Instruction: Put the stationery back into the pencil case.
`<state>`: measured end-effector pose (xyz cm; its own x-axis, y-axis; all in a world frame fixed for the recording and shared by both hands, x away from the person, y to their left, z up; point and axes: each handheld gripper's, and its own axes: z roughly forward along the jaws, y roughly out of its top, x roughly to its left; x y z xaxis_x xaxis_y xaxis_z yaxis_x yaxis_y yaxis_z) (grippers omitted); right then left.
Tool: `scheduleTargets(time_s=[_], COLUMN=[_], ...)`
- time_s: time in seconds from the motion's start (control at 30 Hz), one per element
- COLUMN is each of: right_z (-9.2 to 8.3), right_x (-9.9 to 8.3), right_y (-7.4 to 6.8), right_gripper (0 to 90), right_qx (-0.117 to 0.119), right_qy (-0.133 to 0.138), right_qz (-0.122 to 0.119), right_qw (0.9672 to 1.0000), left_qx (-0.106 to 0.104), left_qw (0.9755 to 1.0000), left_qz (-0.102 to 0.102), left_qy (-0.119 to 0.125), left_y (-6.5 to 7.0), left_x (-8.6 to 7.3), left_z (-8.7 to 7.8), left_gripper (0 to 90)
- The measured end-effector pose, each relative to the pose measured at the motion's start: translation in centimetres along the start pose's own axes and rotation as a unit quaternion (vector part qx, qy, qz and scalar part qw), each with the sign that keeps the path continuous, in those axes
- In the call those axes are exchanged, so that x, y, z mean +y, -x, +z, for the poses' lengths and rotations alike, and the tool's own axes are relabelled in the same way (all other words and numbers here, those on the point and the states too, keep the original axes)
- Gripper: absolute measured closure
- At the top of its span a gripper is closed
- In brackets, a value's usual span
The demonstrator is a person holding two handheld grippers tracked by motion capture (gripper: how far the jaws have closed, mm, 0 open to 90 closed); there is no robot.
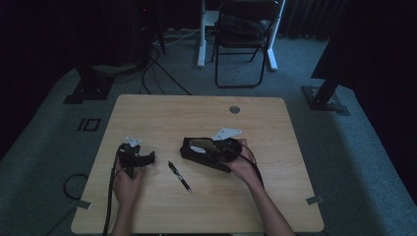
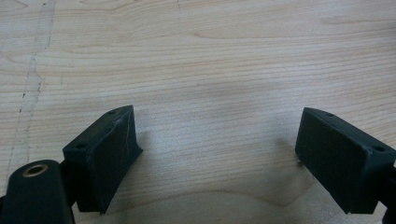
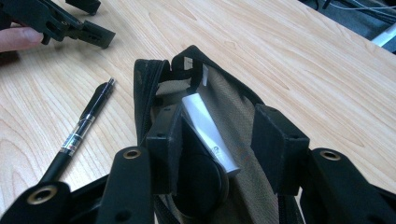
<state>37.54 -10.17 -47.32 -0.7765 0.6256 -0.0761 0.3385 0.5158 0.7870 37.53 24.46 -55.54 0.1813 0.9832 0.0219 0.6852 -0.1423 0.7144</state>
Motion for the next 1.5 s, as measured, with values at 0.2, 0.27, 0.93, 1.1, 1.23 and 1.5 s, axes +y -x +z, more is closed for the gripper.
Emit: scheduleTargets(time_s=[0.2, 0.27, 0.93, 1.1, 1.23, 1.5], right_z=[-0.5, -0.6, -1.4, -1.7, -1.8, -1.9], right_x=[0.2, 0.3, 0.7, 0.9, 0.9, 1.0], right_y=[-0.1, -0.2, -0.6, -0.8, -1.1, -1.9], right_gripper=[53.4, 53.4, 53.5, 53.4, 53.4, 53.4], right_qx=[-0.002, -0.003, -0.006, -0.006, -0.004, -0.001], right_qy=[0.008, 0.010, 0.022, 0.028, 0.031, 0.035], right_qz=[-0.002, -0.004, -0.009, -0.012, -0.015, -0.023], right_qw=[1.0000, 0.9999, 0.9997, 0.9995, 0.9994, 0.9991], left_qx=[0.000, 0.000, 0.000, 0.000, 0.000, 0.000], left_qw=[1.0000, 1.0000, 1.0000, 1.0000, 1.0000, 1.0000], left_qz=[0.000, 0.001, 0.000, 0.001, 0.001, 0.001], left_qy=[0.000, -0.001, -0.001, -0.001, -0.001, -0.001], left_y=[0.0, 0.0, 0.0, 0.0, 0.0, 0.0], left_x=[0.0, 0.0, 0.0, 0.0, 0.0, 0.0], left_z=[0.0, 0.0, 0.0, 0.0, 0.0, 0.0], left_gripper=[13.1, 13.1, 13.1, 13.1, 13.1, 13.1])
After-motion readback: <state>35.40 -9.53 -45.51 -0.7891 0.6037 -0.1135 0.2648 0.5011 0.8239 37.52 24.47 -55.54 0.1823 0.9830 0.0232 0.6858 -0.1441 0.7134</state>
